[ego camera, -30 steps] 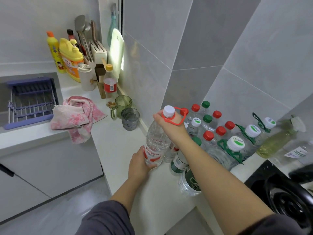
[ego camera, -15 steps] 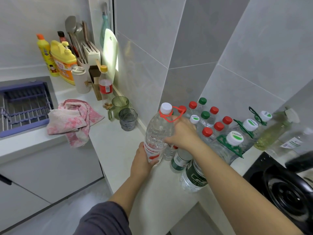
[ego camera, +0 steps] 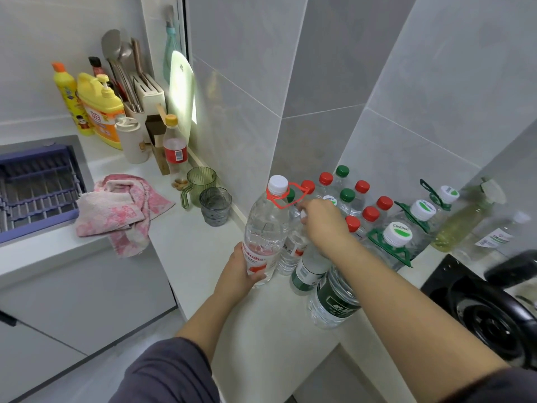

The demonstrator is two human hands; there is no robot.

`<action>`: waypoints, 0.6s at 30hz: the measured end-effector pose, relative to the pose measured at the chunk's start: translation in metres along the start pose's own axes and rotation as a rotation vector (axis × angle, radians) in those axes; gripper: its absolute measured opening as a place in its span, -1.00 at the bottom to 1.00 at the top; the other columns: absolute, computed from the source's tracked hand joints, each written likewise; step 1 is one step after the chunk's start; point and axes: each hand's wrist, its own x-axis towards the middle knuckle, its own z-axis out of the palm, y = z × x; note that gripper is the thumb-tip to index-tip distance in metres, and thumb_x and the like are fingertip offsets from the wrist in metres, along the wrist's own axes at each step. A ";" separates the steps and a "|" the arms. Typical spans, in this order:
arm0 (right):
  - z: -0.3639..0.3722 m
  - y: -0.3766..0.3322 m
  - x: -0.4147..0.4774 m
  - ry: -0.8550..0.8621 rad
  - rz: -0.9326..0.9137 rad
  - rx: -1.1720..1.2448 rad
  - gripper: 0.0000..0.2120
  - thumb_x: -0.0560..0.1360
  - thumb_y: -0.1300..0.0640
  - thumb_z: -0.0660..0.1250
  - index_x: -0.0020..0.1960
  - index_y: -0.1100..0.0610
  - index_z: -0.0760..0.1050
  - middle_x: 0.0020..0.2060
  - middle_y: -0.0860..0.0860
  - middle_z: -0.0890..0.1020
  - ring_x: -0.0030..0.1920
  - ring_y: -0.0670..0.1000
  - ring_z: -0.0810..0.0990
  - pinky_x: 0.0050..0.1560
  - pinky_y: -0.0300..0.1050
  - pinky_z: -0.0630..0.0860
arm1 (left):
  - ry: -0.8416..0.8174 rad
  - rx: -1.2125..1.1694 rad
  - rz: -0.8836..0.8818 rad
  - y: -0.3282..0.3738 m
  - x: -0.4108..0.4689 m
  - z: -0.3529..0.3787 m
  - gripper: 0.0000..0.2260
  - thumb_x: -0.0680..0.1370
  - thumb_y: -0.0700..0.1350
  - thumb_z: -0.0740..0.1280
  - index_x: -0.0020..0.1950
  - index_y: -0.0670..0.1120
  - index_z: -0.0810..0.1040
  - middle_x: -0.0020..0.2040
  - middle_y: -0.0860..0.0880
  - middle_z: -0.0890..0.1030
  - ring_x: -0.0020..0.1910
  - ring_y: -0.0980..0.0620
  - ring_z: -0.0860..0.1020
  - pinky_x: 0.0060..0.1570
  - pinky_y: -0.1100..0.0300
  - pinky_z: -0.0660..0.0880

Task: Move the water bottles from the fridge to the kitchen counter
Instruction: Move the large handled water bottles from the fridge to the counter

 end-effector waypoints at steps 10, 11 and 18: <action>-0.012 0.002 0.005 -0.093 -0.053 0.005 -0.57 0.51 0.44 0.23 0.28 0.12 0.56 0.18 0.21 0.56 0.12 0.22 0.57 -0.06 -0.09 0.42 | -0.149 0.002 -0.008 -0.005 0.013 -0.018 -0.36 0.41 -0.09 0.53 0.36 0.08 0.24 0.20 0.13 0.48 0.15 0.10 0.48 0.02 0.33 0.36; -0.013 0.002 0.005 -0.098 -0.059 0.004 -0.57 0.51 0.44 0.23 0.29 0.11 0.55 0.19 0.20 0.56 0.13 0.21 0.57 -0.05 -0.09 0.41 | -0.155 0.010 -0.013 -0.006 0.014 -0.020 -0.36 0.42 -0.09 0.52 0.37 0.08 0.23 0.21 0.13 0.48 0.15 0.11 0.48 0.03 0.33 0.36; -0.014 -0.001 0.003 -0.092 -0.076 -0.015 -0.57 0.54 0.42 0.22 0.33 0.12 0.53 0.21 0.19 0.55 0.14 0.21 0.57 -0.04 -0.07 0.43 | -0.081 -0.062 0.053 0.002 0.006 -0.018 -0.27 0.36 -0.09 0.56 0.30 0.32 0.19 0.18 0.40 0.43 0.15 0.45 0.44 0.00 0.58 0.36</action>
